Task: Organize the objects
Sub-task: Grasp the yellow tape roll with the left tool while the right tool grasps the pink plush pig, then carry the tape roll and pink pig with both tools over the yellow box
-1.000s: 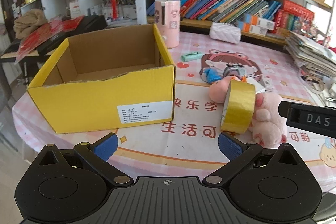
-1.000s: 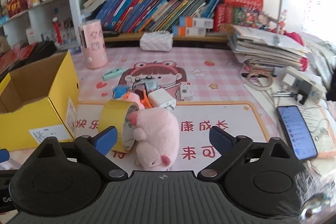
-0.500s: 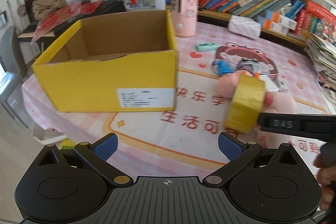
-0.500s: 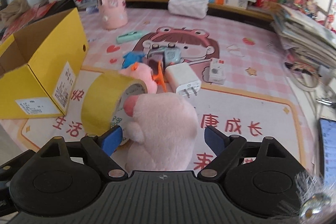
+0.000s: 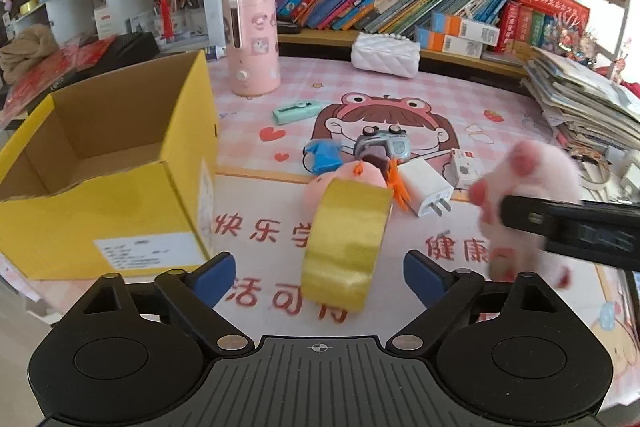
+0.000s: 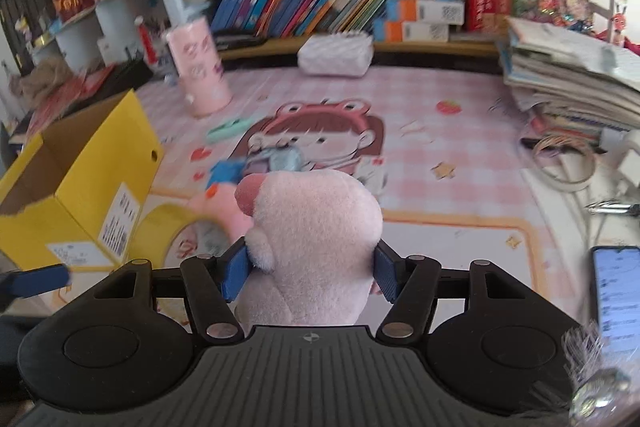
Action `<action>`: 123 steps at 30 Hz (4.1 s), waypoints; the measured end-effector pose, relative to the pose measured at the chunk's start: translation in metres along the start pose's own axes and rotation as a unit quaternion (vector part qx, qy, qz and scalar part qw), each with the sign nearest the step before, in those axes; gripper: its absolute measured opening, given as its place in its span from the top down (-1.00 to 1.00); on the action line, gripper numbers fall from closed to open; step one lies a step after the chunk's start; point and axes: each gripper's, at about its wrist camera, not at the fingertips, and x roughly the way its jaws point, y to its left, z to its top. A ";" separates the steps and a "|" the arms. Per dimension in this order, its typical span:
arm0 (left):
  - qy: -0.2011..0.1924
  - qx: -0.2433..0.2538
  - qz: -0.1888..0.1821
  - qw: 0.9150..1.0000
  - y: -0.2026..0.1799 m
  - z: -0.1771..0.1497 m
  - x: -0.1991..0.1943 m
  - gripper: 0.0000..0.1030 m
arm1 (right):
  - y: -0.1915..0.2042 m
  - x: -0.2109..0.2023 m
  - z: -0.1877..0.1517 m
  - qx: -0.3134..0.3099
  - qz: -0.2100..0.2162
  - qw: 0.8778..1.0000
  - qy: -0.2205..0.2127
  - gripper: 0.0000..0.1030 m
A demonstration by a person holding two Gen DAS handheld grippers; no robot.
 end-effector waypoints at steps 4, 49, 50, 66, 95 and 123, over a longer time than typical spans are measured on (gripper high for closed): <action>0.016 0.003 0.002 1.000 -0.009 0.008 0.021 -0.68 | -0.011 -0.004 0.004 -0.009 0.005 1.000 -0.009 -0.18; -0.029 -0.097 -0.012 0.995 0.181 -0.060 -0.091 0.69 | 0.174 -0.030 -0.067 -0.055 0.041 0.997 0.038 -0.18; -0.028 -0.098 -0.010 0.995 0.188 -0.063 -0.094 0.69 | 0.182 -0.031 -0.070 -0.056 0.044 0.997 0.038 -0.18; -0.063 -0.094 0.002 0.994 0.259 -0.081 -0.130 0.69 | 0.265 -0.042 -0.099 -0.058 0.051 0.997 0.024 -0.19; -0.160 -0.094 0.029 0.982 0.270 0.015 -0.100 0.69 | 0.283 -0.012 0.032 -0.105 0.064 0.987 -0.106 -0.19; -0.005 -0.045 0.095 0.994 0.232 0.062 0.050 0.68 | 0.315 0.182 0.108 -0.265 0.141 0.951 0.071 -0.19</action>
